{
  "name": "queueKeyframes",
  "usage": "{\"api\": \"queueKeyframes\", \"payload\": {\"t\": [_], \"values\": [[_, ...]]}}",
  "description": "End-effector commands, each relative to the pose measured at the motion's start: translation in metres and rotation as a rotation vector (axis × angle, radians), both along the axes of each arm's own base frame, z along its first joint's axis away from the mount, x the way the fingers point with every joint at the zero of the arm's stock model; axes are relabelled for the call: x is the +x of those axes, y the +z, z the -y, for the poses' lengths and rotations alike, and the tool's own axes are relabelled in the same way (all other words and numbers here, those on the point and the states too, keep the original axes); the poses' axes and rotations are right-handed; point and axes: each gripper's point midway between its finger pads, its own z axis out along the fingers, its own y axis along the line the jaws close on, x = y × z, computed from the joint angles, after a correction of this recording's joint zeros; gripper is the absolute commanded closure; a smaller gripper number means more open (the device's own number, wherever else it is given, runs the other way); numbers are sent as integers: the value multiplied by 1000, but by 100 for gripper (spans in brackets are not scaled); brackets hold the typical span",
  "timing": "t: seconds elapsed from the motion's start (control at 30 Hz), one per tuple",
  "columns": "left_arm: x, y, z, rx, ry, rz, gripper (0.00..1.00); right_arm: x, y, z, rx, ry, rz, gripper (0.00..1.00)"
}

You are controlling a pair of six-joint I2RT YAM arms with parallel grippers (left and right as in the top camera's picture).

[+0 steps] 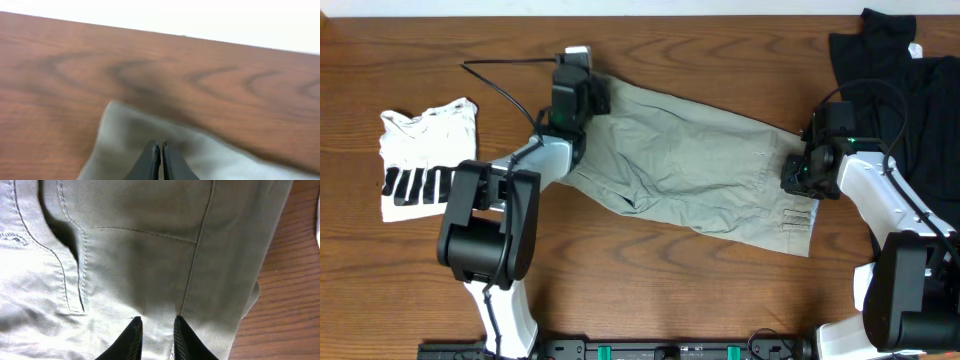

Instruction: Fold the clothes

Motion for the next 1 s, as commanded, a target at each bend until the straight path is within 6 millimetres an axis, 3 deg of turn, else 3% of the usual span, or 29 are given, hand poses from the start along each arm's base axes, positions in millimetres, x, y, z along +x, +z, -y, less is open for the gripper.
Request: {"api": "queueKeyframes", "payload": {"t": [0.0,0.07,0.13,0.3,0.37,0.43,0.57,0.97], "values": [[-12,4,-11,38,14,-71,92,-3,-2,-1,-12,-3,-15,80],[-32,0,-15,57,14,-166,86,-5,-2,0,-15,2,-20,80],[-56,7,-19,64,18,-252,73,-3,3,3,-17,-4,-10,80],[-115,49,-37,49,64,-374,56,3,36,11,-22,-27,71,79],[-133,62,-46,14,114,-402,45,2,52,11,-23,-29,113,78],[-148,68,-59,-36,189,-439,41,-3,63,10,-21,-27,132,78],[-172,55,-80,-103,315,-551,37,-20,66,9,-17,-24,86,78],[-183,-10,-59,-242,278,-772,36,-70,3,-6,50,5,-139,78]]}}
